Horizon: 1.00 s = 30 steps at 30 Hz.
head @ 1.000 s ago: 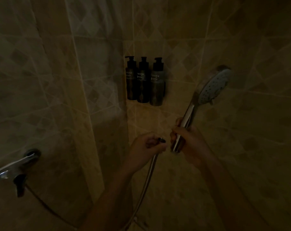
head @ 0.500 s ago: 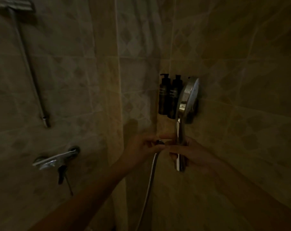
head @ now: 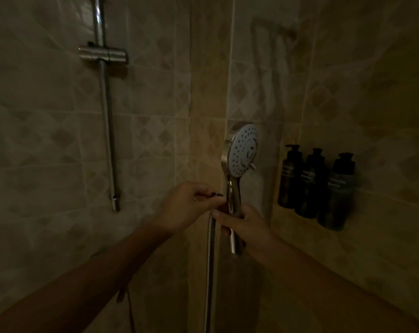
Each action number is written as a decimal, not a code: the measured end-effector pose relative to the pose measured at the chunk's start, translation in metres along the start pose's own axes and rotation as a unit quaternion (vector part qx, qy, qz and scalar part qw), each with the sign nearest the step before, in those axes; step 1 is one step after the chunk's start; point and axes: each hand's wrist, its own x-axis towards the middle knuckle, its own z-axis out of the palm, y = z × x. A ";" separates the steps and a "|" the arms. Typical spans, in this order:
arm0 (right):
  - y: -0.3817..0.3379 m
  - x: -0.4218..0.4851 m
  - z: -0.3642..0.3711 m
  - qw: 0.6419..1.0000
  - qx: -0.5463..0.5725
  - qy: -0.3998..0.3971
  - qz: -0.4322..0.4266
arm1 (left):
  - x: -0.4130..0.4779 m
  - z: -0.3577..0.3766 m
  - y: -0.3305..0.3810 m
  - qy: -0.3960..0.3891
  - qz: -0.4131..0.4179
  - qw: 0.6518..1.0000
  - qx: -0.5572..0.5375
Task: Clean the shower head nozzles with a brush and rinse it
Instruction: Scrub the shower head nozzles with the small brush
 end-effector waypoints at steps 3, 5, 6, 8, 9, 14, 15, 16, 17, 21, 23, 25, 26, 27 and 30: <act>-0.015 0.038 0.023 0.999 -0.015 0.001 -0.029 | 0.028 -0.035 -0.019 -0.008 0.024 0.999 0.029; -0.028 0.064 0.042 0.998 -0.027 0.014 -0.050 | 0.049 -0.061 -0.031 -0.022 0.032 0.999 0.022; -0.035 0.078 0.051 0.998 -0.027 0.019 -0.056 | 0.061 -0.074 -0.038 -0.024 0.036 0.999 0.023; -0.049 0.106 0.070 0.998 -0.011 0.014 -0.063 | 0.082 -0.101 -0.050 -0.007 0.051 0.998 0.038; -0.056 0.120 0.079 0.998 0.001 0.004 -0.066 | 0.093 -0.114 -0.055 0.004 0.063 0.997 0.048; -0.097 0.177 0.119 0.997 0.027 -0.018 -0.075 | 0.149 -0.177 -0.072 0.029 0.120 0.984 0.127; -0.106 0.190 0.126 0.996 0.032 -0.018 -0.084 | 0.158 -0.190 -0.073 0.031 0.133 0.978 0.156; -0.116 0.201 0.132 0.995 0.036 -0.015 -0.094 | 0.167 -0.202 -0.075 0.037 0.149 0.970 0.189; -0.125 0.214 0.137 0.994 0.039 -0.009 -0.102 | 0.174 -0.216 -0.077 0.051 0.170 0.958 0.227; -0.167 0.264 0.155 0.991 0.046 0.003 -0.128 | 0.203 -0.278 -0.090 0.184 0.244 0.873 0.380; -0.187 0.286 0.164 0.989 0.048 0.012 -0.142 | 0.215 -0.307 -0.093 0.241 0.240 0.836 0.429; -0.207 0.305 0.172 0.986 0.056 0.014 -0.159 | 0.226 -0.329 -0.095 0.256 0.218 0.818 0.467; -0.217 0.313 0.177 0.984 0.062 0.007 -0.164 | 0.230 -0.337 -0.097 0.252 0.211 0.813 0.481; -0.226 0.318 0.181 0.983 0.068 -0.006 -0.168 | 0.232 -0.343 -0.099 0.245 0.214 0.807 0.492; -0.251 0.333 0.193 0.981 0.087 -0.017 -0.171 | 0.237 -0.351 -0.106 0.236 0.245 0.789 0.511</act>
